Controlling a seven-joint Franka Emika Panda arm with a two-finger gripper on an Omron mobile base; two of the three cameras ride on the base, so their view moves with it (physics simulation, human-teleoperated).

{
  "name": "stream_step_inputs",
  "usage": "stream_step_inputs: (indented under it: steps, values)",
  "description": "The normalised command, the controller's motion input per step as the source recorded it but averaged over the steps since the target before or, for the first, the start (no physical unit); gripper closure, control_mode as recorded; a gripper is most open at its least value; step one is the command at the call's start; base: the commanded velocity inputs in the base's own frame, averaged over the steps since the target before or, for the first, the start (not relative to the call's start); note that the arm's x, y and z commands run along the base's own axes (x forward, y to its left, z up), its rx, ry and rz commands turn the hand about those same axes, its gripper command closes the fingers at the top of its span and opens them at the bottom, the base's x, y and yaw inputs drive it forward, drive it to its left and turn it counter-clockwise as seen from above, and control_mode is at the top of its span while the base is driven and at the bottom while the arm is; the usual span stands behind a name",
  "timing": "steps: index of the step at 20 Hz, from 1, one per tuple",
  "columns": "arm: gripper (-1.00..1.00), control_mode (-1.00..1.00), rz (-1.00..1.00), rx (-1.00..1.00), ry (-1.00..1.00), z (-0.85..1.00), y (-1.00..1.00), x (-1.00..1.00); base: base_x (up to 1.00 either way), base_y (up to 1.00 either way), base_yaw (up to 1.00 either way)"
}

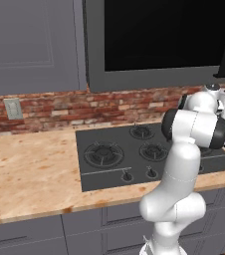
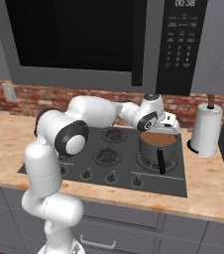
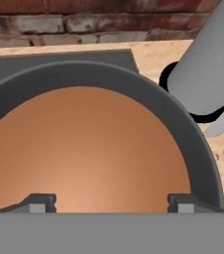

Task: Pick up the sugar cube(s) and place them in the saucepan with hot chocolate.

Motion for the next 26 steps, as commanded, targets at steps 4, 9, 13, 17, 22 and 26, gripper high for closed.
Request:
stream_step_inputs:
  steps: [4, 9, 13, 17, 22, 26]
  values:
    - [-1.0, -1.0, 0.0, 0.0, 0.0, 0.0, 0.0, 0.0, 0.0, 0.0, 0.0]
    - [-1.0, -1.0, 0.0, 0.0, 0.0, 0.0, 0.0, 0.0, 0.0, 0.0, 0.0]
    - [-1.0, -1.0, 0.0, 0.01, 0.01, 0.0, 0.0, 0.0, 0.0, 0.0, 0.0]
    - [-1.0, -1.0, 0.0, 0.17, -0.02, 0.08, -0.06, -0.02, 0.0, 0.0, 0.0]
    - [-1.0, -1.0, 0.0, 0.09, -0.08, 0.06, -0.02, -0.08, 0.0, 0.0, 0.0]
    - [-1.0, -1.0, 0.0, 0.0, -0.12, 0.04, 0.0, -0.17, 0.0, 0.0, 0.0]
